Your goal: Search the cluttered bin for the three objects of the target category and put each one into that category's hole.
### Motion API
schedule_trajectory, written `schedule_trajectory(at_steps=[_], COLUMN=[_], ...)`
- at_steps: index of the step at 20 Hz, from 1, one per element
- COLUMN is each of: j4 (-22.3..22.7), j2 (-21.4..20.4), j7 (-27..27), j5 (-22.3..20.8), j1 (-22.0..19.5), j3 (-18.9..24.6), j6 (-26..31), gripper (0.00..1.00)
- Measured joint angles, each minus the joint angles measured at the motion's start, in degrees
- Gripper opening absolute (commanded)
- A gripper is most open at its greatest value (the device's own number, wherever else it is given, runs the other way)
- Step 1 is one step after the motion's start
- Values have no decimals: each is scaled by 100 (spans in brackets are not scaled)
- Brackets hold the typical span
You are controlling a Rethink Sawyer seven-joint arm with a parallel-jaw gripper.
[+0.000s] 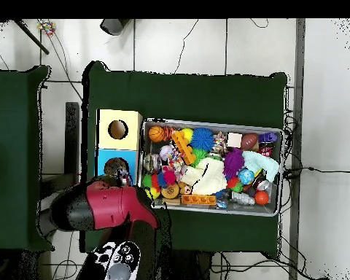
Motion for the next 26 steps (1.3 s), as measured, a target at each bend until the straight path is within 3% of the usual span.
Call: schedule_trajectory(at_steps=[9,15,26], j4=[-570,-876,-884], j2=[334,663,713], j7=[0,0,0], j5=[146,370,512], j1=[329,823,801], j3=[-148,-398,-498], j6=[32,85,106], gripper=[0,0,0])
